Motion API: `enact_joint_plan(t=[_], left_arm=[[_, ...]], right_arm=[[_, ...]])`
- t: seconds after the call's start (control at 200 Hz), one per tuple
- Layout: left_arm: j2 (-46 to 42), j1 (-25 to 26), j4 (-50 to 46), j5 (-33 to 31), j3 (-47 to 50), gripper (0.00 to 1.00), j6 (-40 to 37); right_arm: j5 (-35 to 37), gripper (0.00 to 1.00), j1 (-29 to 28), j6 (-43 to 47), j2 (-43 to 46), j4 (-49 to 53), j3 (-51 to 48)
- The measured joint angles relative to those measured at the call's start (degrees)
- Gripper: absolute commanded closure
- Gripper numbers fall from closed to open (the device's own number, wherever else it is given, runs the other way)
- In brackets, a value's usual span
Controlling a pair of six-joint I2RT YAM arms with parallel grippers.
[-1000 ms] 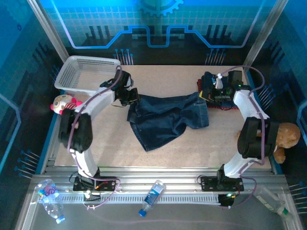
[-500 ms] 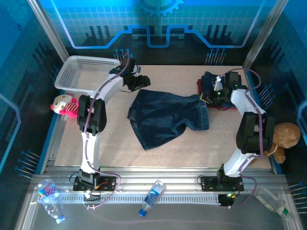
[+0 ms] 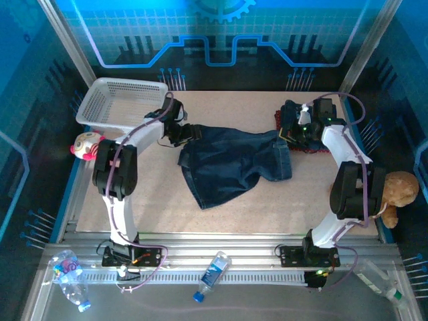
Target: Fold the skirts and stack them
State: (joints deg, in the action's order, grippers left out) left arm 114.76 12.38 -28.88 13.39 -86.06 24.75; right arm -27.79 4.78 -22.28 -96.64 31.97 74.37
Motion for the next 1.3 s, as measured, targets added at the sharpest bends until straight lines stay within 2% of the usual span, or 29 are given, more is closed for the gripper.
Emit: enact_joint_plan(t=[0.175, 0.365, 0.46, 0.685, 0.81, 0.855, 0.94, 1.05, 1.18, 1.3], left_arm=[[4.9, -0.35, -0.42, 0.07, -1.64, 0.52, -0.76], [7.26, -0.35, -0.11, 0.74, -3.08, 0.65, -0.66], [7.74, -0.35, 0.63, 2.08, -3.43, 0.69, -0.48], [9.62, -0.35, 0.96, 3.8, -5.49, 0.66, -0.46], [10.58, -0.35, 0.96, 4.09, -5.77, 0.69, -0.37], [10.62, -0.35, 1.05, 4.17, -5.7, 0.71, -0.13], [10.56, -0.35, 2.29, 4.81, -4.92, 0.73, 0.48], [9.77, -0.37, 5.46, 6.05, -2.03, 0.75, 0.68], [8.33, -0.55, 7.82, 6.88, 0.57, 0.78, 0.79], [8.33, -0.61, 8.44, 7.39, 0.72, 0.78, 0.79]], right_arm=[[0.42, 0.98, -0.02, 0.0, 1.07, 0.15, 0.0], [0.42, 0.98, -0.02, 0.0, 1.68, 0.17, 0.0], [0.42, 0.98, -0.02, 0.0, 1.7, 0.22, 0.0], [0.42, 0.98, -0.02, 0.02, 1.7, 0.5, 0.0], [0.42, 0.97, -0.02, 0.0, 1.7, 0.5, 0.0], [0.39, 0.94, -0.02, 0.02, 1.7, 0.5, 0.0], [-0.11, 0.8, -0.02, 0.09, 1.7, 0.5, 0.0], [-2.38, 0.69, 0.0, 1.33, 1.7, -0.39, -0.09], [-4.87, 0.63, 0.13, 1.97, 1.79, -2.05, -1.31], [-5.64, 0.54, 0.15, 3.06, 1.92, -2.01, -2.36]])
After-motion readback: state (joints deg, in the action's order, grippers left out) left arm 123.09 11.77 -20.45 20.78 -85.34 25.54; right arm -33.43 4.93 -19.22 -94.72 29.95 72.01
